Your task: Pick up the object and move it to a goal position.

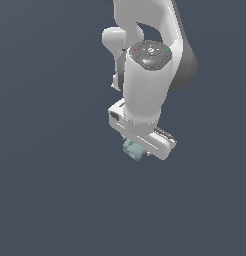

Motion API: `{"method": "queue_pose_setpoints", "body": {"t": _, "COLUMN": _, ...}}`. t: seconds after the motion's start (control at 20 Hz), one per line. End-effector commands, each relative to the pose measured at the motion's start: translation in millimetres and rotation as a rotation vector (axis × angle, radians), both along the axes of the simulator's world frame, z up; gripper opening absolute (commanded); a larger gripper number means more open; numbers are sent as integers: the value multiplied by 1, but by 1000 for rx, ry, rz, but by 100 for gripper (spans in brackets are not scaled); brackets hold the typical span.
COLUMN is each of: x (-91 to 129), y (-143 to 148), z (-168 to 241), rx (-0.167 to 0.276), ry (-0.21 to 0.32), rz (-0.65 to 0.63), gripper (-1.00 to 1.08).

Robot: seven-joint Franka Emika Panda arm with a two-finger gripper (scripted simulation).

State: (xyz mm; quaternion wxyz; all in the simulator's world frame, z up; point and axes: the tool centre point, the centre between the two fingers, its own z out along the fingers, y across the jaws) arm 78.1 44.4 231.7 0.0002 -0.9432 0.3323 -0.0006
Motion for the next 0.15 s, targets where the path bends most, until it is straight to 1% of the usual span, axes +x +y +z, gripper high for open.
{"method": "queue_pose_setpoints", "body": {"t": 0.0, "x": 0, "y": 2, "z": 4, "rx": 0, "ry": 1, "rz": 0, "gripper": -100}}
{"method": "queue_pose_setpoints", "body": {"t": 0.1, "x": 1, "y": 3, "z": 4, "rx": 0, "ry": 1, "rz": 0, "gripper": -100}}
